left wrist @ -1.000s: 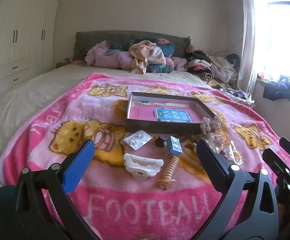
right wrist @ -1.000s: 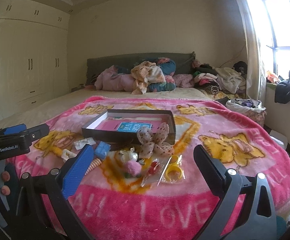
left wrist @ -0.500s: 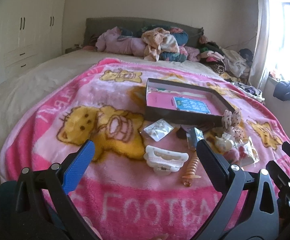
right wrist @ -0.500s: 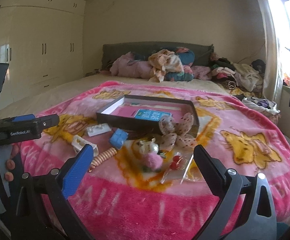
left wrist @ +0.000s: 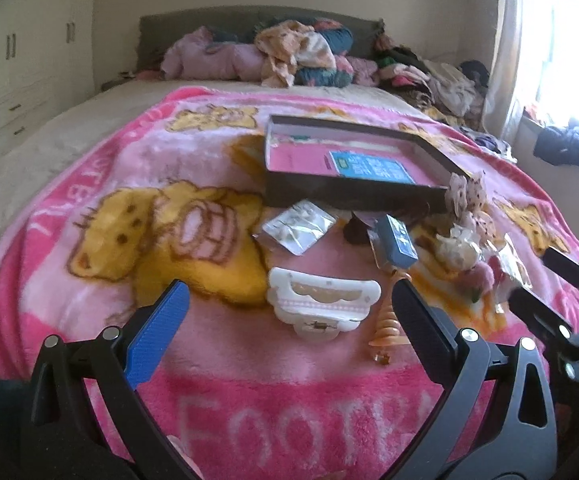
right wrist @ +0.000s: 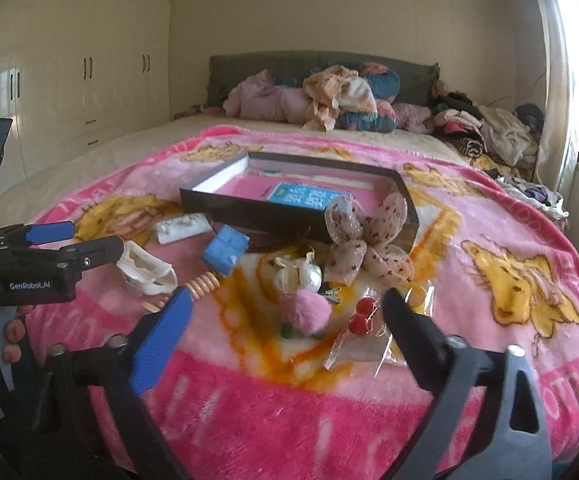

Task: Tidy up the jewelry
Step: 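Move the right tool to the pink pom-pom earring while the left tool approaches the white claw clip, then close the right tool on the pink pom-pom while the left tool grasps the white claw clip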

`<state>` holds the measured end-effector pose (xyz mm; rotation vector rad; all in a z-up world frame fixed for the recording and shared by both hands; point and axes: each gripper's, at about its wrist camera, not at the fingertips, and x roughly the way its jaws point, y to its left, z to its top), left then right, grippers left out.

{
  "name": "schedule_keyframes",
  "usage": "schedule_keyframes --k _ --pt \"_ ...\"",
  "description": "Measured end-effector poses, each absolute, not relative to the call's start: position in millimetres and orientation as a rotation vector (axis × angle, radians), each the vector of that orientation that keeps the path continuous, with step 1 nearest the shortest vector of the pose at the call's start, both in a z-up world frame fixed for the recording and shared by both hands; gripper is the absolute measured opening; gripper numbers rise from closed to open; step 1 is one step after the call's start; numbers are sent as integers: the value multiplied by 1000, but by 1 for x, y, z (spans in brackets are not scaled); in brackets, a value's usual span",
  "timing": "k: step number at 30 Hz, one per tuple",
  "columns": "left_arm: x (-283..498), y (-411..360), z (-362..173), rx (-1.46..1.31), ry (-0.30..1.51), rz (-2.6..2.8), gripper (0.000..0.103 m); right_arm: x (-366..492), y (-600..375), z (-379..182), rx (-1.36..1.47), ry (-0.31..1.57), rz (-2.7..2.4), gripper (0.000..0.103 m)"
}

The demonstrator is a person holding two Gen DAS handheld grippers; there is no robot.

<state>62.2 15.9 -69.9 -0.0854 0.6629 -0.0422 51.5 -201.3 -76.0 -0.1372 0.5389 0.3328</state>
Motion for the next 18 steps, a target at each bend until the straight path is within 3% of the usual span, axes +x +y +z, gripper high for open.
schedule_keyframes --k 9,13,18 --pt "81 9 -86 -71 730 -92 93 82 -201 -97 -128 670 326 56" --pt "88 6 -90 -60 744 -112 93 94 -199 -107 -130 728 306 48" --pt "97 3 -94 -61 754 -128 92 105 -200 -117 -105 768 310 30"
